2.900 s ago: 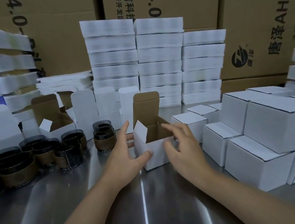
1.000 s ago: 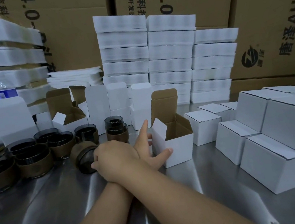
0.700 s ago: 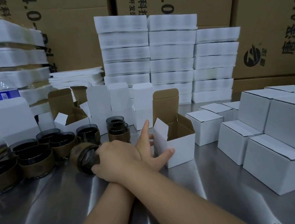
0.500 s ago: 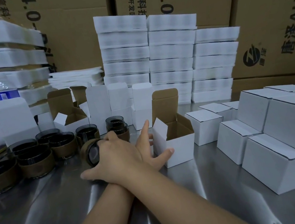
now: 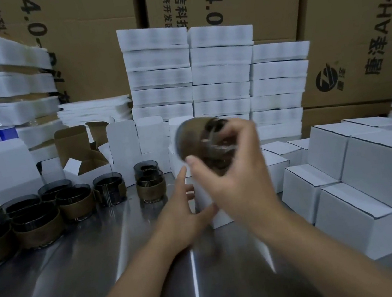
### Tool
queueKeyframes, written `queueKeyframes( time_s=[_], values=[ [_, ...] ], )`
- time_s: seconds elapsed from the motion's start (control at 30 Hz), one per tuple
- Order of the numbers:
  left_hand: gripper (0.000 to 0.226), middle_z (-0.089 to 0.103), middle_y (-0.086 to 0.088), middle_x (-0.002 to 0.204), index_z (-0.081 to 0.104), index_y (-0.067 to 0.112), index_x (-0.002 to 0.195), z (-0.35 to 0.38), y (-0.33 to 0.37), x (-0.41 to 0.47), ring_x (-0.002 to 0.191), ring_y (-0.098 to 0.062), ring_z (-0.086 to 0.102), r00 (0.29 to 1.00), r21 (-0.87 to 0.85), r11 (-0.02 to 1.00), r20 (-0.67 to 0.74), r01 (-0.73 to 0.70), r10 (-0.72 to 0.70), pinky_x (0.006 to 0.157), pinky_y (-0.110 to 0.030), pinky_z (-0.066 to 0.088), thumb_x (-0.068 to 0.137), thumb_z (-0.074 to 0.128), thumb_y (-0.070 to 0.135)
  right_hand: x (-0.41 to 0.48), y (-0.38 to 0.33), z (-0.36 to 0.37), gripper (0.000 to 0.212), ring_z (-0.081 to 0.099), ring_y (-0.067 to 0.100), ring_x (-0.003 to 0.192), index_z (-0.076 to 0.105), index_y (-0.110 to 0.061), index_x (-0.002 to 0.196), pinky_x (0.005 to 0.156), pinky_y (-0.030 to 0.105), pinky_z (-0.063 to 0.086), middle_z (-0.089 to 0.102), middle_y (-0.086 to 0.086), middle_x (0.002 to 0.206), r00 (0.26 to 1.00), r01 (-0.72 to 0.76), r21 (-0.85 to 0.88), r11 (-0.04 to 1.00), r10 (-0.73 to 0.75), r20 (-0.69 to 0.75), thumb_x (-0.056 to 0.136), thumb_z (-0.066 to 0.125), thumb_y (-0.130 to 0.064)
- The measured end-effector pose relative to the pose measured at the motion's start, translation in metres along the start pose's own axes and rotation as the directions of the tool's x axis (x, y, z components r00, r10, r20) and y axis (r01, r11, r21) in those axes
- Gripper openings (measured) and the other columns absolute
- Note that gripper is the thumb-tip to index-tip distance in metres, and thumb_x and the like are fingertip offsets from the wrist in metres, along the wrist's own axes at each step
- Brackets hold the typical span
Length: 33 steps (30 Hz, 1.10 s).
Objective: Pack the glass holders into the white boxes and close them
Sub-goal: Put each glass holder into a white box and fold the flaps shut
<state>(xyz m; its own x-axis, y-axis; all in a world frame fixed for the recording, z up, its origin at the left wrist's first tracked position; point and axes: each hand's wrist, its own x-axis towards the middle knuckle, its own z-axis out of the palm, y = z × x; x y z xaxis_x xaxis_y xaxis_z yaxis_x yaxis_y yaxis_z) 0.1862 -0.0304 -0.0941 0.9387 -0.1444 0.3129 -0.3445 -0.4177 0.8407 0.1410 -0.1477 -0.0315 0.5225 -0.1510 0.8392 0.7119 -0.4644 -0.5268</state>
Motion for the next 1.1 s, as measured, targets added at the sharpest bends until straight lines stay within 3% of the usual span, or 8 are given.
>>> queueKeyframes(
  time_s=[0.1,0.2,0.37,0.47,0.6,0.73,0.87,1.1],
  values=[
    [0.101,0.045,0.02,0.123,0.001,0.038,0.15,0.002,-0.005,0.0,0.116,-0.001,0.046,1.0,-0.01,1.0,0.014,-0.003,0.003,0.091,-0.022,0.043,0.08,0.073,0.039,0.009,0.027,-0.021,0.05,0.041,0.011,0.103,0.034,-0.027,0.1,0.08,0.008,0.032,0.037,-0.028,0.106,0.991,-0.083,-0.054,0.995,0.077,-0.11,0.069,0.073,-0.028],
    [0.104,0.039,0.036,0.11,-0.001,0.038,0.15,0.003,-0.006,0.001,0.113,0.002,0.045,1.0,0.038,0.999,0.0,-0.02,0.02,0.096,-0.027,0.042,0.077,0.074,0.044,0.012,0.043,-0.028,0.059,0.037,0.015,0.11,0.032,-0.033,0.105,0.085,0.018,0.037,0.026,-0.045,0.101,0.988,-0.146,-0.128,0.981,0.137,-0.078,0.069,0.076,-0.017],
    [0.103,0.041,0.037,0.111,0.003,0.04,0.15,0.003,-0.011,0.004,0.104,0.017,0.043,1.0,0.038,0.999,-0.005,-0.019,0.019,0.085,-0.02,0.043,0.075,0.074,0.045,0.006,0.051,-0.025,0.055,0.034,0.01,0.109,0.049,-0.016,0.116,0.096,0.034,0.038,0.043,-0.022,0.118,0.996,0.053,-0.23,0.972,-0.035,0.082,0.068,0.077,-0.016],
    [0.102,0.043,0.034,0.114,0.004,0.042,0.149,0.003,-0.014,0.005,0.106,0.017,0.043,1.0,0.037,0.999,-0.011,-0.027,0.028,0.079,-0.016,0.043,0.075,0.075,0.045,0.005,0.055,-0.023,0.041,0.034,0.006,0.111,0.054,-0.016,0.105,0.1,0.024,0.031,0.05,-0.003,0.129,0.99,0.073,-0.239,0.968,-0.042,0.132,0.071,0.075,-0.019],
    [0.1,0.046,0.027,0.12,0.006,0.044,0.148,0.002,-0.017,0.005,0.11,0.011,0.046,0.999,0.031,0.999,-0.013,-0.036,0.036,0.08,-0.017,0.044,0.075,0.074,0.048,0.003,0.058,-0.021,0.032,0.037,0.01,0.112,0.057,-0.015,0.094,0.096,0.008,0.023,0.053,0.0,0.126,0.979,0.149,-0.245,0.958,-0.109,0.172,0.069,0.077,-0.017],
    [0.1,0.046,0.031,0.117,0.007,0.047,0.147,0.002,-0.019,0.006,0.111,0.01,0.047,0.999,0.014,0.999,-0.021,-0.049,0.05,0.08,-0.018,0.044,0.074,0.075,0.046,0.002,0.058,-0.019,0.026,0.04,0.011,0.117,0.058,-0.015,0.088,0.095,0.003,0.023,0.05,-0.003,0.127,0.976,0.156,-0.21,0.965,-0.118,0.185,0.071,0.078,-0.02],
    [0.098,0.045,0.039,0.108,0.008,0.053,0.145,0.001,-0.02,0.007,0.104,0.017,0.048,0.999,0.015,0.999,-0.009,-0.052,0.052,0.079,-0.017,0.043,0.074,0.076,0.046,0.0,0.058,-0.02,0.027,0.038,-0.01,0.112,0.061,-0.011,0.089,0.089,-0.004,0.023,0.042,-0.017,0.122,0.975,0.075,-0.175,0.982,-0.036,0.22,0.075,0.078,-0.025],
    [0.1,0.044,0.035,0.113,0.007,0.05,0.146,0.002,-0.021,0.007,0.109,0.01,0.048,0.998,0.027,0.998,-0.018,-0.059,0.059,0.077,-0.016,0.043,0.073,0.076,0.048,-0.003,0.064,-0.018,0.026,0.044,0.015,0.117,0.059,-0.017,0.09,0.103,0.029,0.029,0.052,-0.005,0.125,0.952,0.074,-0.295,0.953,0.021,0.306,0.074,0.077,-0.025]
  ],
)
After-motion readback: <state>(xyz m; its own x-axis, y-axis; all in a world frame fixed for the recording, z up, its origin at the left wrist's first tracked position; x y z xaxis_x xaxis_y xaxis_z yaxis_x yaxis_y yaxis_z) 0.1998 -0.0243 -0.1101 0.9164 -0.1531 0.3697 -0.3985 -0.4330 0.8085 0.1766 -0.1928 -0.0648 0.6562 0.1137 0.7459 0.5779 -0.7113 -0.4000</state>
